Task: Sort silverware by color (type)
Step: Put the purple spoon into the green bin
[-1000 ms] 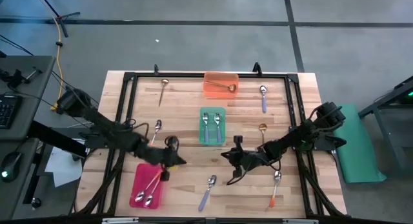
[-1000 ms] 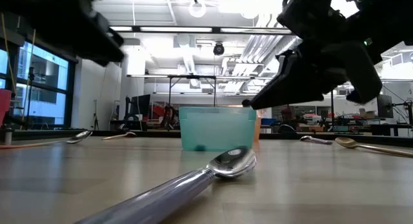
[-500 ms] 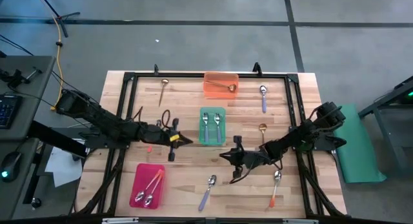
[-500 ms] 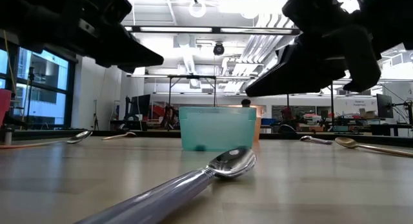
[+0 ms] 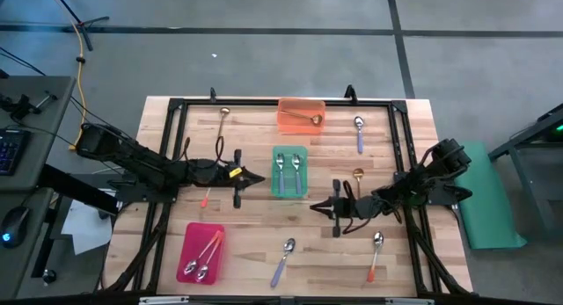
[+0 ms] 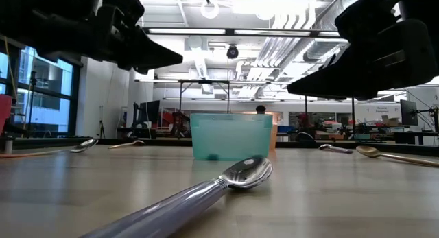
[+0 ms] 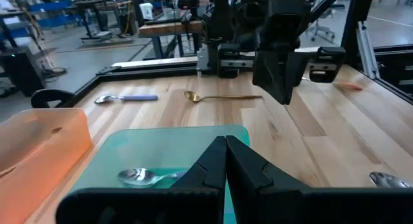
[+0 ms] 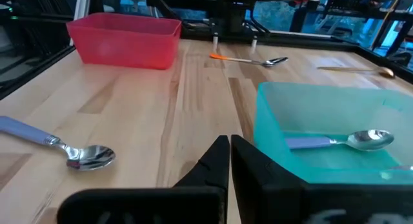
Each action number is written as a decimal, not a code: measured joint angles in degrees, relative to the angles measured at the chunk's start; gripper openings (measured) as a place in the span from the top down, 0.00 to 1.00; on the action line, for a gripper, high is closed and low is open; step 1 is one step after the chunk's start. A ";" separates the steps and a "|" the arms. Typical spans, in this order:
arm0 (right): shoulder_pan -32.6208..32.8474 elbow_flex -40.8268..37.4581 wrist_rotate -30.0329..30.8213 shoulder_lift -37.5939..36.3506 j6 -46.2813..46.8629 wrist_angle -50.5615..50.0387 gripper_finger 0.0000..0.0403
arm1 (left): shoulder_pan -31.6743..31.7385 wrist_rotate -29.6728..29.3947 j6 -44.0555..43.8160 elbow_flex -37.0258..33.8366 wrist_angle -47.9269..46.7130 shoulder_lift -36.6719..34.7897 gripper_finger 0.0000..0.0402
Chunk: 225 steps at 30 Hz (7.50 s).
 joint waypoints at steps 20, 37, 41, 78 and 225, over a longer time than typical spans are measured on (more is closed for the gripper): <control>-0.22 -0.04 0.33 0.00 -0.68 -2.21 1.00 | 9.60 13.69 3.99 4.31 0.04 0.00 1.00; -0.15 -0.02 9.09 -1.16 2.77 -7.17 1.00 | 11.11 8.56 11.50 4.33 -1.42 0.00 1.00; -0.54 -0.02 11.54 -6.43 7.37 -16.11 1.00 | 11.09 8.56 11.41 4.35 -4.45 0.00 1.00; -44.17 0.00 8.10 -37.75 41.82 -84.95 0.71 | 11.07 8.45 9.92 4.35 -8.33 0.00 1.00; -62.34 31.31 -16.92 -15.01 34.03 -104.56 1.00 | 11.05 8.62 9.94 4.35 -10.08 0.02 1.00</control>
